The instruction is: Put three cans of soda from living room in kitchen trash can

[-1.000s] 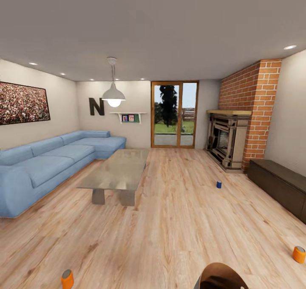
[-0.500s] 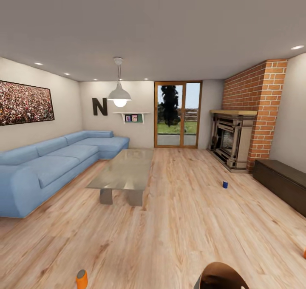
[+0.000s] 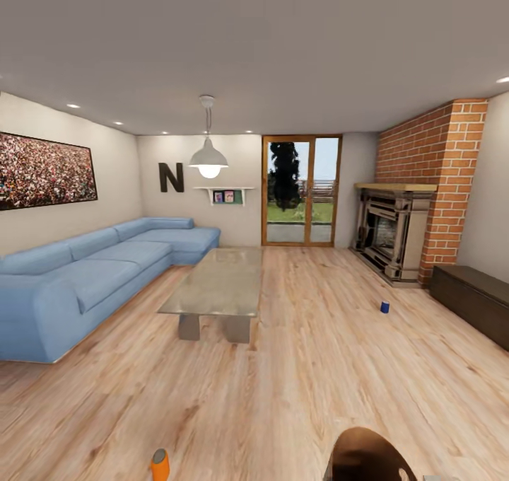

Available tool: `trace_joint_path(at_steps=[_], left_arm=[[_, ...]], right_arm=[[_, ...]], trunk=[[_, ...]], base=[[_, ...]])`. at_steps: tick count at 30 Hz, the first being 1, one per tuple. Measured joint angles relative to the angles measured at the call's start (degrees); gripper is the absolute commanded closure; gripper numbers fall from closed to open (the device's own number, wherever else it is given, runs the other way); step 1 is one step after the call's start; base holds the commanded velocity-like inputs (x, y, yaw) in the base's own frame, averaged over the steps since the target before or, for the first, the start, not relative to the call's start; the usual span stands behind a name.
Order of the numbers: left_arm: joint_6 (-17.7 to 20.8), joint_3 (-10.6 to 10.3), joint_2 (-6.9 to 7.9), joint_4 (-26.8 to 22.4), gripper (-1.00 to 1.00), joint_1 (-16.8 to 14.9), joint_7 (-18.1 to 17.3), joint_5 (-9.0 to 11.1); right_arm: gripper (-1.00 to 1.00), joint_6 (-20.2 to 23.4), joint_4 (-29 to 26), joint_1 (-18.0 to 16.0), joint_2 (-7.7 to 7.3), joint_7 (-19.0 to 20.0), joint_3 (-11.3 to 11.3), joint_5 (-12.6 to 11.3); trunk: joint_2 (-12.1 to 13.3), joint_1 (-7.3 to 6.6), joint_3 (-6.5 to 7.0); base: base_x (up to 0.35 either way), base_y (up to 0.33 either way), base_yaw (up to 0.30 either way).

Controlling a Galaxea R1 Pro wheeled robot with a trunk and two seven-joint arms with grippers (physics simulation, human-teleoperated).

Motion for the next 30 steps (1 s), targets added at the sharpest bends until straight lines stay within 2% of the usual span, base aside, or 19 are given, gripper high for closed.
trace_joint_path(at_steps=[1, 3, 5, 6, 8, 10, 11, 13, 15, 16, 17, 18, 19, 20, 21, 22, 24, 27, 30], left_arm=[[3.5, -0.02, -0.02, -1.14, -1.0, -1.23, -0.01, 0.05], [6.94, -0.04, -0.03, -2.76, -1.0, -2.63, 0.02, 0.05], [13.34, -0.07, -0.12, -5.91, -1.0, -5.18, 0.16, 0.12], [14.99, -0.07, -0.21, -6.68, -1.0, -5.93, 0.25, 0.1], [20.44, -0.2, -1.33, -9.02, -1.0, -8.83, 1.52, 0.05], [22.31, -0.46, -2.17, -9.79, -1.0, -10.35, 2.86, -0.38], [23.64, -0.76, -2.98, -10.28, -1.0, -11.86, 4.36, -1.24], [25.34, -1.11, -4.17, -10.67, -1.0, -14.19, 6.28, -3.12], [26.41, -1.25, -5.06, -10.81, -1.0, -15.56, 7.1, -4.17], [27.25, -1.4, -6.0, -10.86, -1.0, -16.72, 7.61, -4.88], [28.17, -1.93, -7.19, -10.66, -1.0, -18.33, 8.07, -5.56], [28.43, -2.15, -7.5, -10.55, -1.0, -18.86, 8.21, -5.76], [28.68, -2.32, -7.73, -10.45, -1.0, -19.25, 8.39, -5.86], [29.04, -2.59, -8.05, -10.02, -1.0, -19.82, 8.92, -5.99], [29.16, -2.68, -8.17, -9.62, -1.0, -20.03, 9.33, -6.04], [29.25, -2.76, -8.29, -9.1, -1.0, -20.19, 9.77, -6.08], [29.42, -2.91, -8.7, -7.54, -1.0, -20.5, 11.09, -6.16], [29.48, -3.04, -9.38, -6.3, -1.0, -20.7, 12.13, -6.24], [29.35, -3.17, -9.77, -5.59, -1.0, -20.8, 12.66, -6.23]], right_arm=[[1.0, 1.18, -0.23, -1.0, -0.04, 0.0, -0.55, 0.0], [1.0, 2.03, -0.61, -1.9, -0.02, 0.02, -2.75, 0.08], [1.0, 4.27, -0.47, -3.73, -0.02, 0.11, -0.29, 0.23], [1.0, 5.19, -0.53, -4.35, -0.03, 0.11, -0.75, 0.27], [1.0, 9.34, -0.86, -6.87, -0.17, 0.06, -0.83, 0.42], [1.0, 11.34, -1.53, -8.31, -0.28, 0.05, -1.82, 0.52], [1.0, 13.32, -2.05, -9.52, -0.41, 0.0, -0.77, 0.65], [1.0, 16.87, -3.48, -11.39, -0.56, -0.13, -1.05, 0.72], [1.0, 19.71, -4.78, -12.65, -0.86, -0.17, -2.16, 0.65], [1.0, 22.47, -5.5, -13.49, -1.63, -0.15, -1.56, 0.43], [1.0, 26.11, -6.24, -14.25, -3.26, 0.34, -1.13, -0.7], [1.0, 26.94, -6.63, -14.54, -4.21, -0.36, -2.26, 1.2], [1.0, 27.68, -6.59, -14.62, -4.65, -0.72, -1.49, 1.37], [1.0, 28.73, -6.07, -14.76, -5.25, 0.19, -0.96, 0.2], [1.0, 29.04, -6.02, -14.84, -5.51, 0.19, -1.63, 0.35], [1.0, 29.23, -6.82, -14.91, -5.68, 0.18, -1.32, 0.79], [1.0, 29.59, -7.1, -15.01, -5.96, 0.32, -2.24, -0.07], [1.0, 29.69, -7.01, -14.91, -6.09, 0.3, -1.23, 0.08], [1.0, 26.62, -6.71, -14.83, -6.06, 0.22, -1.61, 0.09]], trunk=[[0.0, 0.0, 0.01], [-0.01, 0.0, 0.02], [0.0, 0.0, 0.01], [0.0, 0.0, 0.0], [0.0, 0.0, 0.01], [-0.01, 0.0, 0.01], [0.0, 0.0, 0.01], [0.0, 0.0, 0.01], [-0.01, 0.0, 0.01], [-0.01, 0.0, 0.01], [-0.01, 0.0, 0.0], [-0.01, 0.0, 0.02], [-0.01, 0.0, 0.0], [-0.01, 0.0, -0.01], [-0.01, 0.0, -0.01], [-0.01, 0.0, -0.01], [-0.01, 0.0, 0.0], [0.0, 0.0, -0.01], [-0.01, 0.0, 0.0]], base=[[0.0, 0.32, 0.0], [0.0, 0.32, 0.0], [0.0, 0.32, 0.0], [0.0, 0.32, 0.0], [0.0, 0.32, 0.0], [0.0, 0.32, 0.0], [0.0, 0.32, 0.0], [0.0, 0.32, 0.0], [0.0, 0.32, 0.0], [0.014, 0.32, 0.0], [0.028, 0.319, 0.0], [0.042, 0.317, 0.0], [0.082, 0.303, 0.0], [0.11, 0.287, 0.0], [0.139, 0.268, 0.0], [0.189, 0.232, 0.0], [0.223, 0.198, 0.0], [0.275, 0.111, 0.0], [0.311, 0.031, 0.0]])
